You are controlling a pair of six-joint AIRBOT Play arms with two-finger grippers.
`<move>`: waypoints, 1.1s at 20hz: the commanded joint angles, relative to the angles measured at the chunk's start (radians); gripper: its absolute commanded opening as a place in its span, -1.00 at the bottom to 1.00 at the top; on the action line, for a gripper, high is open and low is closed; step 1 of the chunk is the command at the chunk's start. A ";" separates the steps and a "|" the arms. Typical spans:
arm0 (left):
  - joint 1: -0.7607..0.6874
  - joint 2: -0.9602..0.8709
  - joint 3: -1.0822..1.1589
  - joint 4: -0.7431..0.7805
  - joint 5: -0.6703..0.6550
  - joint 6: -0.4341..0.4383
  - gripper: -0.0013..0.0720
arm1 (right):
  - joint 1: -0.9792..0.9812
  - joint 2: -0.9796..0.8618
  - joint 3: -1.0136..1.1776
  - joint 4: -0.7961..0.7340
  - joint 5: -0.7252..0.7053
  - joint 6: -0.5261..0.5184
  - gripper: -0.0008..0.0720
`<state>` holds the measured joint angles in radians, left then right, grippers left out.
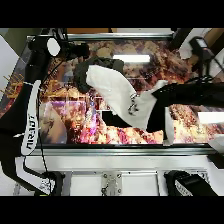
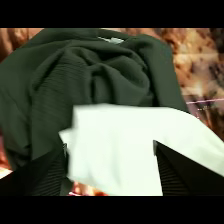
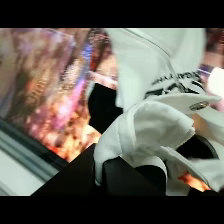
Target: Fold the clothes and pants, and hang the long-sleeved shirts on hangers.
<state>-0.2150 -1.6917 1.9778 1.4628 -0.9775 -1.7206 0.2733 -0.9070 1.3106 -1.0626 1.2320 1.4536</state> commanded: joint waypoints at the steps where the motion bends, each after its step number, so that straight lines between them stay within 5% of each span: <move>1: 0.079 0.113 -0.090 0.001 -0.042 -0.008 0.61 | 0.303 -0.092 0.000 0.035 -0.187 0.055 -0.93; 3: 0.141 0.198 -0.147 0.001 -0.088 -0.008 0.61 | 0.445 -0.201 0.000 0.031 -0.312 0.039 -0.90; 4: 0.170 0.244 -0.183 0.002 -0.107 -0.007 0.61 | 0.494 -0.250 0.000 0.031 -0.365 0.025 -0.68; 6: 0.221 0.334 -0.275 0.001 -0.134 -0.003 0.61 | 0.539 -0.317 0.001 0.031 -0.426 -0.024 0.84; 13: 0.291 0.622 -0.835 -0.032 -0.193 -0.003 0.61 | 0.261 -0.260 0.000 -0.158 -0.278 -0.024 0.88; 19: 0.282 0.754 -1.339 -0.321 -0.096 0.005 0.61 | 0.011 -0.314 -0.079 -0.157 -0.154 0.000 0.88; 22: 0.210 0.712 -1.474 -0.521 0.015 0.076 0.61 | 0.016 -0.386 -0.113 -0.149 -0.150 -0.100 0.88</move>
<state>0.0418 -0.9710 0.6582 1.1446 -1.0603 -1.6993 0.3191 -1.2423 1.2293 -1.2129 1.0565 1.4227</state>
